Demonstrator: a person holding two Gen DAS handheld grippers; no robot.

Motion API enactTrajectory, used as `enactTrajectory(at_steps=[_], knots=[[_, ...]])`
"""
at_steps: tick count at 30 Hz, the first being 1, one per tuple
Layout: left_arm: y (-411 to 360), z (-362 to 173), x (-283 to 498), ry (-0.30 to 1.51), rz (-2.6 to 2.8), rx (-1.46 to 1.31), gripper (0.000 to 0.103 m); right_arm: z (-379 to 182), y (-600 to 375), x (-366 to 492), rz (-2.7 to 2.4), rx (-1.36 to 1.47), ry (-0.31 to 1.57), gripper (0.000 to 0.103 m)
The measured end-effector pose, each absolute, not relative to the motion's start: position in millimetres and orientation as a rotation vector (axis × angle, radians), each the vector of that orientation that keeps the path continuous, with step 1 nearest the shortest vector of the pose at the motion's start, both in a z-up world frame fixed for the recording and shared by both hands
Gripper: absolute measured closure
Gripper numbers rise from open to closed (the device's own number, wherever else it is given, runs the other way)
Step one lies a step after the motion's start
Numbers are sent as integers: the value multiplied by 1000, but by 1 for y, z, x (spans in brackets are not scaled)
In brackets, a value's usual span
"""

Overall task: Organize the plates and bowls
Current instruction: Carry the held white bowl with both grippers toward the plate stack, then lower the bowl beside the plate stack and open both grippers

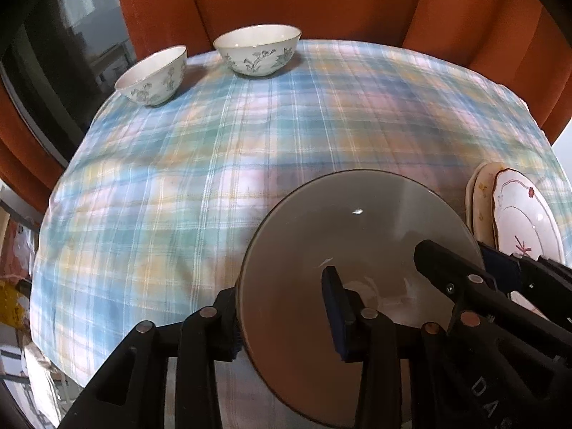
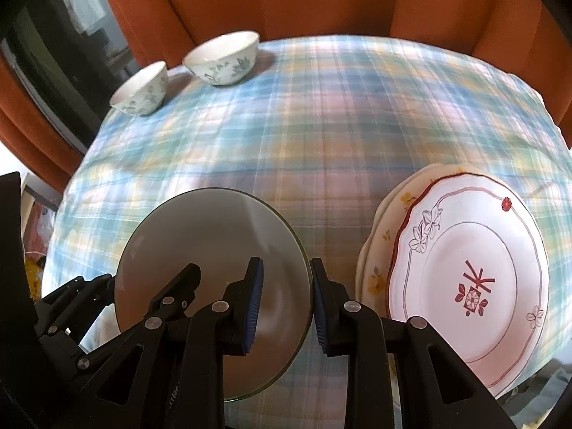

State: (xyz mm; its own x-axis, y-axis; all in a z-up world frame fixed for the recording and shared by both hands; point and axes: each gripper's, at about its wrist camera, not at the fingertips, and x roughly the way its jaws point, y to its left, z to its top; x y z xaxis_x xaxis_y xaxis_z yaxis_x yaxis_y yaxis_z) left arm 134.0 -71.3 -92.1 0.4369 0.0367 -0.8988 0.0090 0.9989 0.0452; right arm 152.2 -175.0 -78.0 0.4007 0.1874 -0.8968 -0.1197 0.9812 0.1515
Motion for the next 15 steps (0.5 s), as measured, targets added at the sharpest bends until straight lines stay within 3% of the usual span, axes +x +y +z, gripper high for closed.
enactTrajectory(at_steps=[6,7,9,10,11,15], knots=[[-73,-95,132,1182,33,20,41,-82,-174,157,222,58,1187,69],[-73,-93,130,1175,39,8,35,-82,-174,158,229,48,1197,64],[-74,-85,124,1151,60,-7,28,-78,-176,155,231,30,1186,42],[-75,-79,120,1129,67,-20,21,-73,-178,153,221,13,1158,26],[-76,-75,118,1118,74,-27,18,-69,-179,151,222,8,1139,18],[-79,-63,109,1091,118,-59,12,-58,-183,148,277,-1,1110,14]])
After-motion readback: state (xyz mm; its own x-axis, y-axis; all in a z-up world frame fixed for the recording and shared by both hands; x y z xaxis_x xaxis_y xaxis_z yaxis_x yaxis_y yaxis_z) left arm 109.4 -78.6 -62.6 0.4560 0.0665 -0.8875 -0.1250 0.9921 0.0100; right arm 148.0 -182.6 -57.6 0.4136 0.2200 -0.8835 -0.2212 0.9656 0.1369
